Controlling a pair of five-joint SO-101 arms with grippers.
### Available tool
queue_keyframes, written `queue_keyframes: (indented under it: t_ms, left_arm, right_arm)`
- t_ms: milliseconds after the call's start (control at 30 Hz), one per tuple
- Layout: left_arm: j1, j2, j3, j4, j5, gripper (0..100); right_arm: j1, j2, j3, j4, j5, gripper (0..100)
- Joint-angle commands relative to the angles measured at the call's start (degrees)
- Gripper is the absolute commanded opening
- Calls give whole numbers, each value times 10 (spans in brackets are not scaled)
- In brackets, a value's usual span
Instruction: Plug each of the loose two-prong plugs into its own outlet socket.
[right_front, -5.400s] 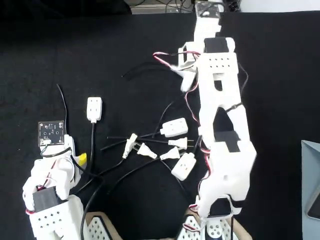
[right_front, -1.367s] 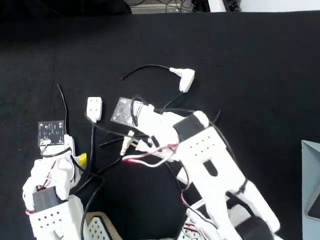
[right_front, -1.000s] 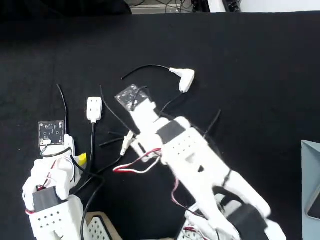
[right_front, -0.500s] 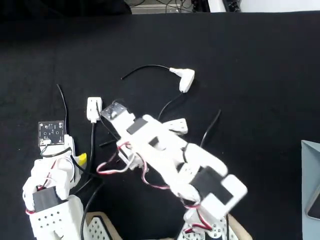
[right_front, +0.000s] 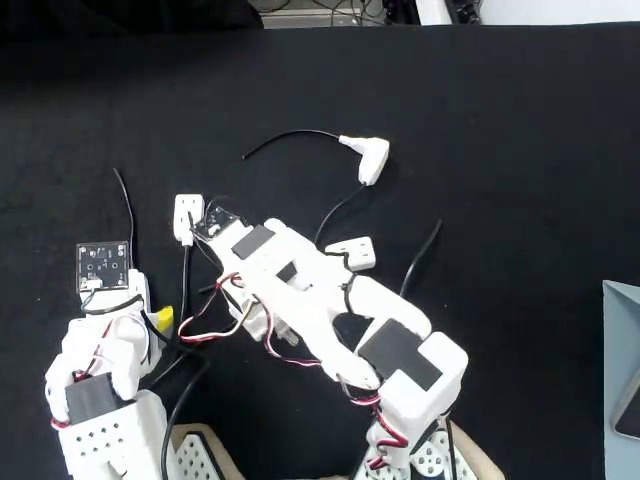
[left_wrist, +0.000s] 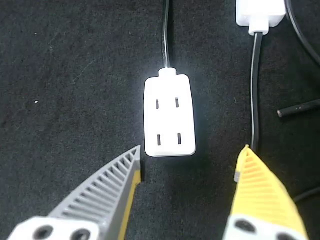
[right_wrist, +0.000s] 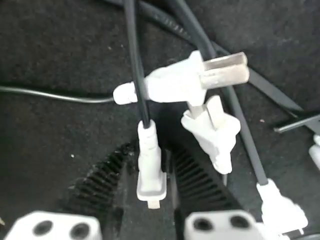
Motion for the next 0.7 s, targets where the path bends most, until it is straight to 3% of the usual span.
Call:
queue_keyframes:
  t_ms: [0,667]
  left_arm:
    - [-4,-4,-4,-13,-6,296]
    - [-4,-4,-4,-13,-6,296]
  right_arm:
    - [-4,0,-31,28,-7,75]
    - [4,5,-54,93,-4,71]
